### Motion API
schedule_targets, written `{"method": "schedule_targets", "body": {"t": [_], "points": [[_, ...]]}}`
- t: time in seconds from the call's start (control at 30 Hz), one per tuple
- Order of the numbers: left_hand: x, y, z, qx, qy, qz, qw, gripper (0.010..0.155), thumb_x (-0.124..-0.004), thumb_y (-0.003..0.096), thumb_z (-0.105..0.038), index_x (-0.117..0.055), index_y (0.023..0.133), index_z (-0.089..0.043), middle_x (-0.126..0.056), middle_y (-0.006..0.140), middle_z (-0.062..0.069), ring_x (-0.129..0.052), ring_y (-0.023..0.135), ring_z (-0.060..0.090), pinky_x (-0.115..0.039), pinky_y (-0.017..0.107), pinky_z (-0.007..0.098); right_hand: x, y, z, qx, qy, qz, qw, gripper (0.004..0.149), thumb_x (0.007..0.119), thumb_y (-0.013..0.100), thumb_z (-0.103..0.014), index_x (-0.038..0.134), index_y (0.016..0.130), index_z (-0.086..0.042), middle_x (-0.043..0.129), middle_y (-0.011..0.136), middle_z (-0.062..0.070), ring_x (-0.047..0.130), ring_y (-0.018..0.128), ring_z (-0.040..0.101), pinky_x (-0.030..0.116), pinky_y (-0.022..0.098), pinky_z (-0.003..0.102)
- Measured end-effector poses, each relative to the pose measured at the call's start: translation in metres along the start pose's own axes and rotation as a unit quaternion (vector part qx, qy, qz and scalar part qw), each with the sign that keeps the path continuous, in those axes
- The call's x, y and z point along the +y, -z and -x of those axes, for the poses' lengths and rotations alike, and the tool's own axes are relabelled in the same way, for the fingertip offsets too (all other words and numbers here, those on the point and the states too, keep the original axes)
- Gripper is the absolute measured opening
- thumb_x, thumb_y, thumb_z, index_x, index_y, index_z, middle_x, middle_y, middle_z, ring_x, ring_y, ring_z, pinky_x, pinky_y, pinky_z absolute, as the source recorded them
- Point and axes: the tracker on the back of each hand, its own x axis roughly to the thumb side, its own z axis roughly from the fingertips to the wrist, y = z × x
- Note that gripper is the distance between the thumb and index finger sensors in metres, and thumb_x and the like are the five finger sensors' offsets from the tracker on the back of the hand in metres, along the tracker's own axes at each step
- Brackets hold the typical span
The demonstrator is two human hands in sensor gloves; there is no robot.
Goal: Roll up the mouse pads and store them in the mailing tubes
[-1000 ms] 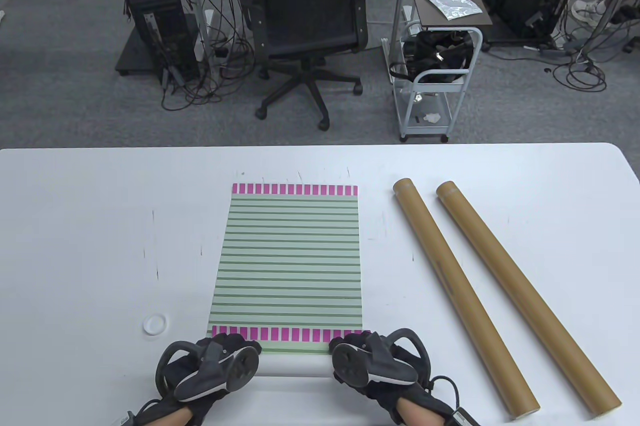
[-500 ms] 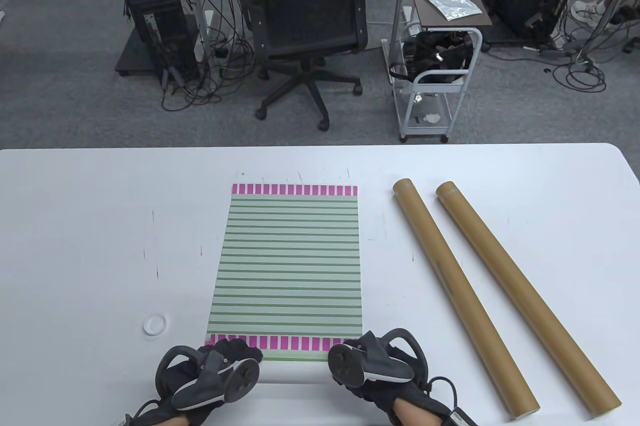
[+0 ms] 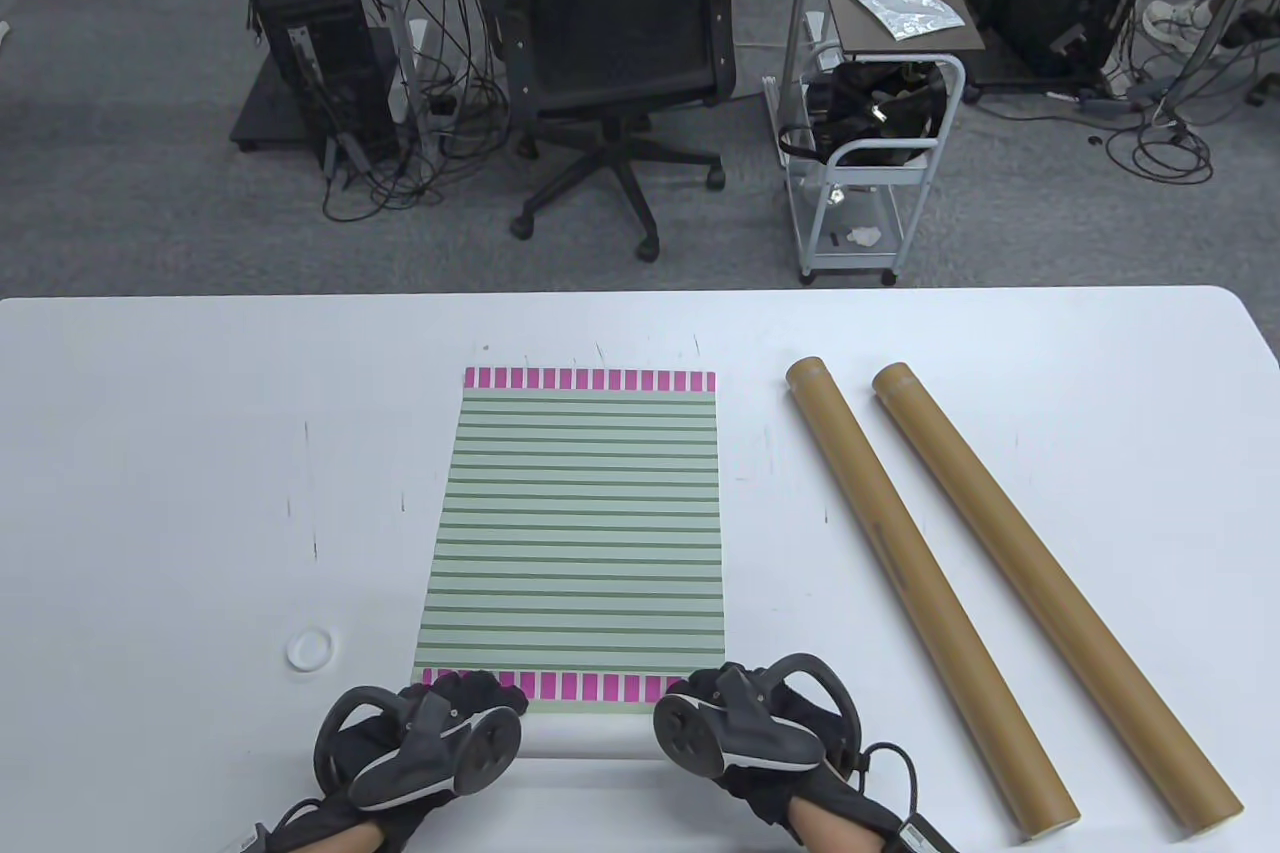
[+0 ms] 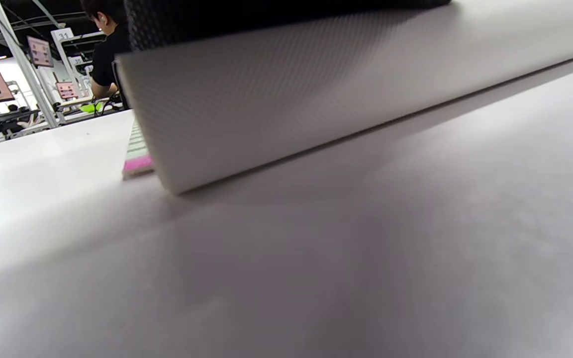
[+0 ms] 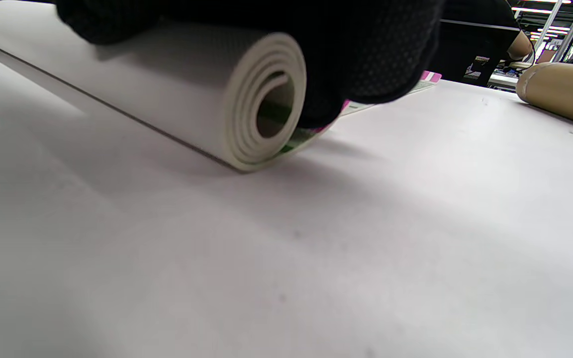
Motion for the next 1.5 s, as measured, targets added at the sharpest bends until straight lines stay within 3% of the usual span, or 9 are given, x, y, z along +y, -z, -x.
{"method": "schedule_targets", "body": {"t": [0.13, 0.3, 0.67, 0.83, 0.9, 1.13, 1.27, 1.37, 1.5], "points": [[0.002, -0.004, -0.006, -0.009, 0.012, -0.007, 1.0, 0.054, -0.074, 0.0389, -0.054, -0.071, 0.091, -0.041, -0.083, 0.092, -0.012, -0.09, 0.083, 0.014, -0.081, 0.066, 0.031, 0.001, 0.0, 0.0, 0.005, 0.01, -0.002, 1.0, 0.054, 0.062, 0.044, -0.039, 0.074, 0.093, -0.022, 0.085, 0.084, 0.002, 0.089, 0.068, 0.024, 0.077, 0.057, 0.042], [-0.002, 0.0, -0.002, 0.004, 0.008, 0.0, 1.0, 0.051, -0.069, 0.0426, -0.049, -0.07, 0.093, -0.041, -0.083, 0.093, -0.013, -0.09, 0.085, 0.012, -0.081, 0.067, 0.03, -0.01, -0.006, -0.006, -0.012, -0.051, 0.054, 0.997, 0.058, 0.069, 0.041, -0.049, 0.071, 0.095, -0.025, 0.082, 0.087, -0.001, 0.088, 0.071, 0.022, 0.077, 0.059, 0.041], [-0.004, -0.001, 0.003, -0.022, -0.036, 0.042, 0.998, 0.05, -0.065, 0.0439, -0.046, -0.071, 0.093, -0.038, -0.085, 0.092, -0.009, -0.092, 0.083, 0.015, -0.081, 0.066, 0.033, -0.006, -0.004, -0.007, -0.02, -0.004, -0.009, 1.0, 0.058, 0.073, 0.04, -0.046, 0.074, 0.093, -0.023, 0.086, 0.084, 0.001, 0.091, 0.067, 0.022, 0.079, 0.055, 0.04], [-0.004, -0.005, -0.003, -0.02, 0.011, 0.005, 1.0, 0.05, -0.063, 0.0446, -0.046, -0.069, 0.094, -0.039, -0.082, 0.094, -0.009, -0.09, 0.085, 0.015, -0.081, 0.065, 0.032, -0.004, -0.003, -0.008, -0.017, -0.014, -0.003, 1.0, 0.056, 0.069, 0.042, -0.043, 0.073, 0.094, -0.023, 0.085, 0.085, 0.002, 0.09, 0.068, 0.023, 0.079, 0.056, 0.041], [0.001, -0.008, -0.005, -0.033, 0.021, -0.01, 0.999, 0.058, -0.069, 0.0406, -0.054, -0.063, 0.097, -0.04, -0.082, 0.093, -0.011, -0.09, 0.084, 0.014, -0.082, 0.064, 0.03, -0.003, -0.003, -0.007, -0.016, -0.013, -0.002, 1.0, 0.056, 0.067, 0.042, -0.042, 0.073, 0.095, -0.022, 0.085, 0.086, 0.002, 0.09, 0.069, 0.023, 0.078, 0.057, 0.042], [0.001, -0.009, -0.008, -0.029, 0.039, -0.038, 0.998, 0.05, -0.075, 0.0403, -0.049, -0.07, 0.089, -0.044, -0.085, 0.089, -0.016, -0.093, 0.08, 0.01, -0.083, 0.063, 0.029, -0.005, -0.006, -0.008, -0.018, -0.029, 0.01, 0.999, 0.058, 0.067, 0.043, -0.044, 0.071, 0.097, -0.024, 0.078, 0.09, 0.003, 0.082, 0.075, 0.025, 0.072, 0.062, 0.044], [0.0, -0.006, -0.005, -0.025, 0.019, -0.02, 0.999, 0.049, -0.072, 0.043, -0.048, -0.071, 0.092, -0.042, -0.085, 0.092, -0.013, -0.092, 0.083, 0.013, -0.082, 0.064, 0.031, -0.01, -0.008, -0.012, -0.015, -0.053, 0.047, 0.997, 0.07, 0.07, 0.042, -0.047, 0.053, 0.105, -0.023, 0.069, 0.096, 0.002, 0.078, 0.078, 0.024, 0.07, 0.064, 0.044], [-0.001, -0.004, -0.003, -0.018, 0.013, -0.013, 1.0, 0.048, -0.069, 0.0442, -0.047, -0.07, 0.092, -0.043, -0.084, 0.093, -0.013, -0.091, 0.084, 0.013, -0.082, 0.065, 0.031, -0.005, -0.006, -0.017, -0.026, -0.049, 0.037, 0.998, 0.058, 0.071, 0.043, -0.043, 0.064, 0.098, -0.025, 0.077, 0.089, -0.001, 0.085, 0.071, 0.021, 0.075, 0.06, 0.041], [0.001, -0.007, -0.005, -0.026, 0.015, 0.003, 1.0, 0.054, -0.069, 0.0441, -0.047, -0.068, 0.097, -0.039, -0.081, 0.099, -0.009, -0.087, 0.091, 0.018, -0.08, 0.068, 0.035, -0.004, -0.005, -0.015, -0.015, -0.041, 0.041, 0.998, 0.056, 0.068, 0.044, -0.041, 0.066, 0.098, -0.025, 0.079, 0.089, 0.0, 0.085, 0.072, 0.022, 0.075, 0.06, 0.042]]}}
